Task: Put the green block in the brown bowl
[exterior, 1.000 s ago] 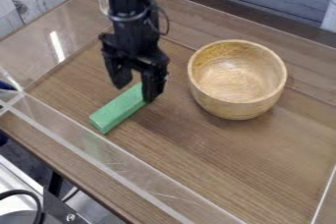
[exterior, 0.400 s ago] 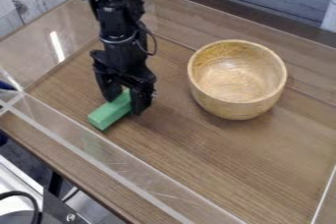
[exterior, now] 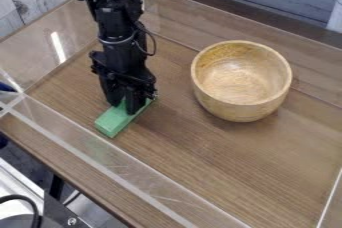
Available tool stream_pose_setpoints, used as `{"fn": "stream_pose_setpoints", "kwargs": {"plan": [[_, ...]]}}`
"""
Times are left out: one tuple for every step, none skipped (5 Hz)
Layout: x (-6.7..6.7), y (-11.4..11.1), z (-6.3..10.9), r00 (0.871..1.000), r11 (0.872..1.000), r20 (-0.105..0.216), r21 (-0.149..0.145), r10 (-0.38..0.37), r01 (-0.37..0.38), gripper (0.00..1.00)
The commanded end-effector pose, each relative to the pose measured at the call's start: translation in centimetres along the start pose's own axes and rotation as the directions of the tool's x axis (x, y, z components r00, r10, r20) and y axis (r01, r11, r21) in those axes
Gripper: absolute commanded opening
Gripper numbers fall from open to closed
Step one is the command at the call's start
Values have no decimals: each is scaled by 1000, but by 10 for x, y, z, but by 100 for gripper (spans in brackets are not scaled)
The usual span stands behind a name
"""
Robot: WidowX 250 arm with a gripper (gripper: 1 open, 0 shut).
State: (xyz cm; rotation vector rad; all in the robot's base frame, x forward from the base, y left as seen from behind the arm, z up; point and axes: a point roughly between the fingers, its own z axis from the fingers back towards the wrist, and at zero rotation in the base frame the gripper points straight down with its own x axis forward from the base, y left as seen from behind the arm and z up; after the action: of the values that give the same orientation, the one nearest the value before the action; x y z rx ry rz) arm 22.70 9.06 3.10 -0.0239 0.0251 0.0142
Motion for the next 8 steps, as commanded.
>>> {"fn": "stream_pose_setpoints", "kwargs": {"plan": [[6, 1, 11, 1000, 1000, 23, -3, 14, -14, 0], [7, -1, 17, 1000, 1000, 25, -10, 19, -19, 0], [9, -2, 23, 999, 1000, 29, -18, 25, -24, 0], [12, -3, 33, 998, 999, 45, -27, 31, -30, 0], [22, -5, 54, 996, 998, 77, -39, 44, -41, 0], [43, -17, 80, 992, 997, 112, -60, 58, -51, 0], [51, -36, 87, 992, 996, 119, -82, 30, -21, 0], [67, -67, 89, 992, 995, 124, -98, -3, 16, 0]]}}
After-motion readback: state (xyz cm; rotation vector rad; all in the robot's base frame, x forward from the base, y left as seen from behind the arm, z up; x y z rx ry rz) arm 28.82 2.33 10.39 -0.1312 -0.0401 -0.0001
